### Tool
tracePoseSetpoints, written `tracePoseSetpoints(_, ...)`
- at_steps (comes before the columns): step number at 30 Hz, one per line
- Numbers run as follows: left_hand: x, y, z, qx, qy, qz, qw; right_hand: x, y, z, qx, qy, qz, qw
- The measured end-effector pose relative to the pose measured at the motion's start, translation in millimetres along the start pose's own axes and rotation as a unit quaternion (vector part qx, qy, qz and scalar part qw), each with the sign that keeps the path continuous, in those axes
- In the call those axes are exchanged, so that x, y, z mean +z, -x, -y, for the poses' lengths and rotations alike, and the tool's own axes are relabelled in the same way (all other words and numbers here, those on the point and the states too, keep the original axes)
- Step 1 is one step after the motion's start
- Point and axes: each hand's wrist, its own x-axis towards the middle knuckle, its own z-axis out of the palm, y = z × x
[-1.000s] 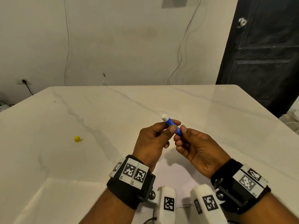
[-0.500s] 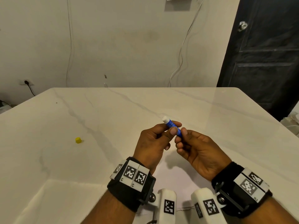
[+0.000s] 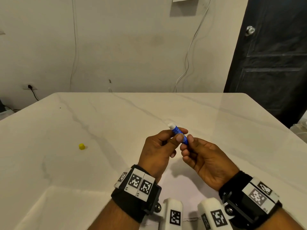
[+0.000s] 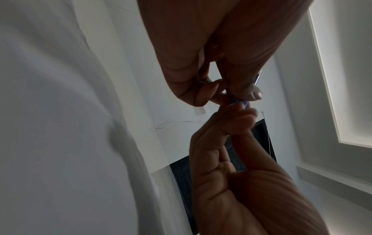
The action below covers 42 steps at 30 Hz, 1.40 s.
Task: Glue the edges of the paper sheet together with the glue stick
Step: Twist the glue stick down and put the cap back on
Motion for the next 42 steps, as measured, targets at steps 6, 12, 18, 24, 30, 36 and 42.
tracePoseSetpoints(6,0.4,-1.0,2.2,-0.005,0.022,-0.008,1.000,-1.8,-1.1,-0.2,-0.043,0.004,0.003,0.999)
tracePoseSetpoints(12,0.0,0.3,0.8,0.004,-0.002,-0.002,1.000,1.9,0.5,-0.6,0.026,-0.005,-0.003,1.000)
tracePoseSetpoints(18,1.7,0.2,2.5,0.001,0.008,-0.013,1.000,-2.3,-1.1,-2.6,-0.035,-0.002,0.007,0.999)
tracePoseSetpoints(24,0.2,-0.9,2.2,-0.002,0.020,-0.011,1.000,1.8,-0.8,-1.8,-0.023,-0.002,0.005,1.000)
tracePoseSetpoints(30,2.6,0.5,1.9,0.009,-0.002,-0.005,1.000,0.5,0.6,-1.0,-0.017,0.004,0.004,1.000)
tracePoseSetpoints(36,2.6,-0.9,7.6,-0.007,0.009,-0.028,1.000,-2.0,-0.3,-3.2,-0.086,0.051,-0.003,0.995)
tracePoseSetpoints(42,1.3,-1.5,-2.9,-0.031,0.024,-0.011,0.999,-0.6,-1.7,-2.1,-0.081,0.034,0.002,0.996)
